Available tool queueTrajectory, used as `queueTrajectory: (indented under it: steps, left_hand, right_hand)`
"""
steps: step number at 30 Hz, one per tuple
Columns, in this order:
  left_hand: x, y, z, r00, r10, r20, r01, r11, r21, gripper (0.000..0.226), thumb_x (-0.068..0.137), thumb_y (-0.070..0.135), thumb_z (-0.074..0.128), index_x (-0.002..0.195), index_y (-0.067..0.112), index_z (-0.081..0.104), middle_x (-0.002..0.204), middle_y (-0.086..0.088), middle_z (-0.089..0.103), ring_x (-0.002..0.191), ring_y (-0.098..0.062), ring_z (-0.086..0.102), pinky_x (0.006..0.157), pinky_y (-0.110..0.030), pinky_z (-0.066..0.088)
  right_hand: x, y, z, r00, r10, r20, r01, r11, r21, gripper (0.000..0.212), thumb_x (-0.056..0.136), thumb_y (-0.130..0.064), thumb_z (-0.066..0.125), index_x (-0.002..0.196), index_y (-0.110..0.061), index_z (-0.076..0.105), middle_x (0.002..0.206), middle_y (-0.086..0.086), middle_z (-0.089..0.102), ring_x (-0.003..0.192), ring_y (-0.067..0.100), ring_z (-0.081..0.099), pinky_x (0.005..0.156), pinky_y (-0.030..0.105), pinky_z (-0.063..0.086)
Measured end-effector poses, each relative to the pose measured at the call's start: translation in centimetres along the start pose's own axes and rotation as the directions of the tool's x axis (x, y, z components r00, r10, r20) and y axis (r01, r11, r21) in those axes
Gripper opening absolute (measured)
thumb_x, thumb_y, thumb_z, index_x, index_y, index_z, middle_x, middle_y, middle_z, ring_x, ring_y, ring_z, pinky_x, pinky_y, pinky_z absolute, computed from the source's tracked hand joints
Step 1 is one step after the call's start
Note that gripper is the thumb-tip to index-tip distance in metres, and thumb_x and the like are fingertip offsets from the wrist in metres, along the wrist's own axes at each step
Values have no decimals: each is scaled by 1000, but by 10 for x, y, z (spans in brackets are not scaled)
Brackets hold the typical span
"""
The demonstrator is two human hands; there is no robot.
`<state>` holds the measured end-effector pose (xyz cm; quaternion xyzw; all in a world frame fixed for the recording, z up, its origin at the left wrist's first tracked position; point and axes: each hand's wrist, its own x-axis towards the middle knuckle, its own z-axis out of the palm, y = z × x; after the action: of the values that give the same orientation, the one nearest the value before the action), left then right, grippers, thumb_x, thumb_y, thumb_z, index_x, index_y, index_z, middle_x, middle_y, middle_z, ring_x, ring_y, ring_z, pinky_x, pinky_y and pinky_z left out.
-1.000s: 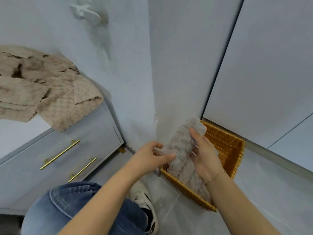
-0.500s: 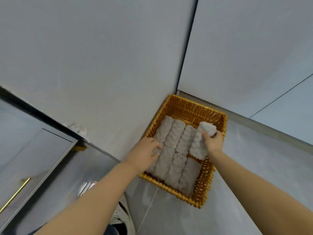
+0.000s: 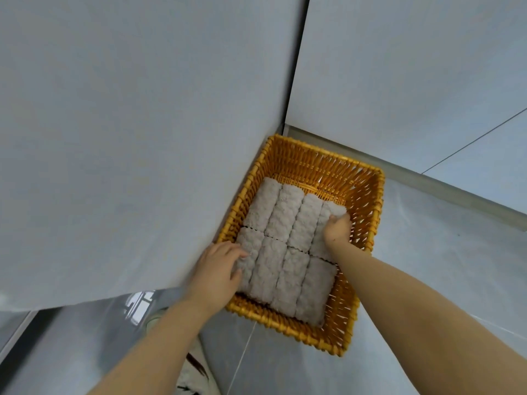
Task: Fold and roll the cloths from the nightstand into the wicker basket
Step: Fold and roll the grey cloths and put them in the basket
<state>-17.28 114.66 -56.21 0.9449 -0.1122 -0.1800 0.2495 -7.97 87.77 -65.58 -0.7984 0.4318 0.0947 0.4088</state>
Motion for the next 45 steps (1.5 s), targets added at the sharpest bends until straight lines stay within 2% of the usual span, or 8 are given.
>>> queueTrajectory:
  steps: [4, 8, 11, 15, 24, 32, 39, 45]
  left_hand:
    - [1, -1, 4, 1000, 9, -25, -9, 1000, 25, 35, 94, 20, 54, 129, 25, 56, 139, 10, 48, 132, -11, 36, 110, -20, 11]
    - [3, 0, 4, 999, -4, -48, 4, 1000, 3, 36, 92, 17, 56, 127, 23, 58, 137, 8, 52, 130, -13, 40, 104, -16, 14]
    - [3, 0, 6, 999, -14, -35, 14, 1000, -1, 36, 91, 14, 57, 126, 20, 59, 136, 5, 53, 130, -15, 41, 110, -22, 17]
    - [4, 2, 6, 999, -50, -22, 49, 998, -26, 35, 91, 12, 55, 125, 19, 59, 132, 4, 56, 127, -16, 43, 111, -25, 22]
    - [-9, 26, -29, 988, -152, 12, 151, 960, -238, 26, 94, 16, 55, 116, 29, 60, 115, 8, 59, 100, -1, 50, 73, -2, 33]
    - [-73, 85, -113, 984, -179, -29, 154, 911, -384, 16, 95, 20, 56, 106, 28, 63, 103, 12, 65, 94, -7, 59, 88, -23, 47]
    - [-163, 136, -191, 952, -202, -230, 68, 872, -485, 13, 94, 23, 57, 100, 27, 67, 98, 12, 68, 94, -6, 63, 88, -23, 50]
    - [-239, 143, -261, 883, -231, -409, 8, 878, -479, 17, 94, 23, 58, 107, 24, 68, 104, 10, 69, 99, -6, 63, 93, -24, 50]
  right_hand:
    - [-23, 7, 2, 955, -280, -97, 277, 960, -48, 58, 95, 3, 41, 147, 6, 17, 153, 24, 21, 139, 38, 22, 114, 43, 19]
    - [-24, 31, 8, 833, -553, 17, 507, 749, -426, 66, 95, 4, 36, 153, -3, 5, 161, 11, -4, 148, 28, -4, 120, 35, 1]
    - [-23, 45, 11, 847, -479, 229, 527, 705, -475, 55, 106, -26, 18, 153, -8, -3, 160, 7, -14, 147, 25, -16, 116, 31, -11]
    - [-19, 52, 11, 870, -380, 315, 494, 665, -560, 57, 105, -32, 13, 152, -10, -10, 159, 7, -21, 146, 26, -21, 117, 36, -12]
    - [-101, 27, -24, 794, -566, 221, 594, 800, -86, 50, 101, -20, 44, 148, -12, 33, 156, 4, 27, 145, 18, 18, 120, 37, 15]
    - [-214, -10, -92, 628, -666, 403, 727, 686, 2, 27, 97, -20, 49, 121, -26, 60, 123, -12, 57, 118, 4, 47, 102, 27, 39]
    - [-302, -95, -169, 402, -759, 512, 849, 519, 103, 21, 99, -21, 50, 113, -23, 65, 106, -21, 60, 96, -18, 51, 80, -1, 35]
    - [-402, -151, -204, 160, -817, 554, 933, 308, 185, 19, 96, -27, 55, 112, -30, 64, 100, -14, 67, 96, -6, 59, 88, 16, 47]
